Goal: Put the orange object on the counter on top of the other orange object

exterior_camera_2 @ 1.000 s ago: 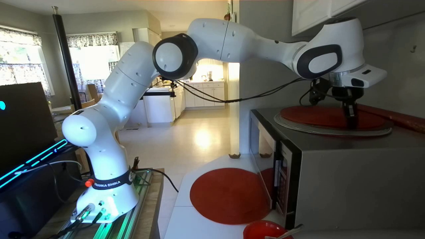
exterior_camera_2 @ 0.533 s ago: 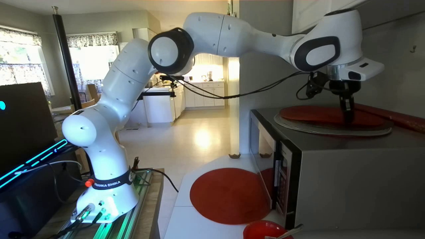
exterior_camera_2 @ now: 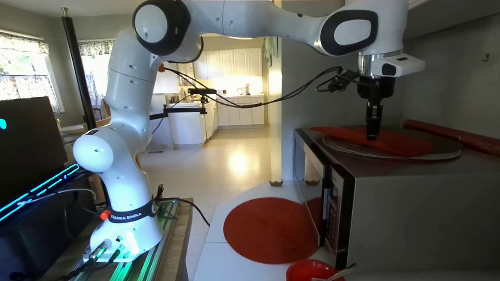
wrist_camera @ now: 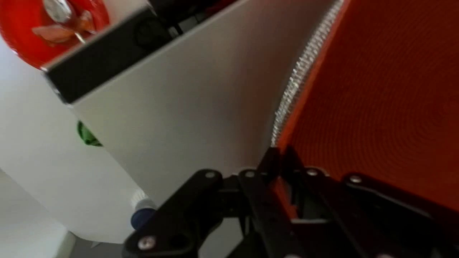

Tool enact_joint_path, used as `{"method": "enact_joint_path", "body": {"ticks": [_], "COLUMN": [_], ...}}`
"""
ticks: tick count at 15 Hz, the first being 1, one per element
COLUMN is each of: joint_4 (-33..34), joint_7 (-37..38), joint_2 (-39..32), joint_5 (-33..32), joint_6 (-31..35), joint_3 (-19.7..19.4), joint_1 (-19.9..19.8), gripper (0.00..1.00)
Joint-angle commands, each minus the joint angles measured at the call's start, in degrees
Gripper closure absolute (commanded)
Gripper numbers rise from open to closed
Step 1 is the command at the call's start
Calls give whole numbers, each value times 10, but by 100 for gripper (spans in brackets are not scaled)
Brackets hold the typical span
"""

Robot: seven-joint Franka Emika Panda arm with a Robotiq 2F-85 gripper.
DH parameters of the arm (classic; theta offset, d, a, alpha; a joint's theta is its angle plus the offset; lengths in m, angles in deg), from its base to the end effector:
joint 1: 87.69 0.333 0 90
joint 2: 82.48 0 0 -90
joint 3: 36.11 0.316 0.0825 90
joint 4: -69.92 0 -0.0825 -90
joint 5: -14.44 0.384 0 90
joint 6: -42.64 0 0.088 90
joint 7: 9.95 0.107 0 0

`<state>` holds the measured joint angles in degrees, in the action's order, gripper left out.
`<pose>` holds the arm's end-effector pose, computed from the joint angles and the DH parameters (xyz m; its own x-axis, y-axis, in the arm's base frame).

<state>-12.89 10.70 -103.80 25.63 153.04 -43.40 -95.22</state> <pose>0.6672 -0.1490 0.4893 0.7827 -0.6203 0.0512 -0.6049 -0.7775 -0.1720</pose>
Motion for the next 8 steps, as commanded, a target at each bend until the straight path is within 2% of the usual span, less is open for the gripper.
{"method": "enact_joint_path", "body": {"ticks": [1,8], "joint_4": [-137,-337], "joint_7": [-48,-171], "joint_2": [111,260], "joint_5": [-50,-104], "joint_6": [-34,-48], "joint_3": [-6,4], "joint_1": [7,11], "gripper": [98,98]}}
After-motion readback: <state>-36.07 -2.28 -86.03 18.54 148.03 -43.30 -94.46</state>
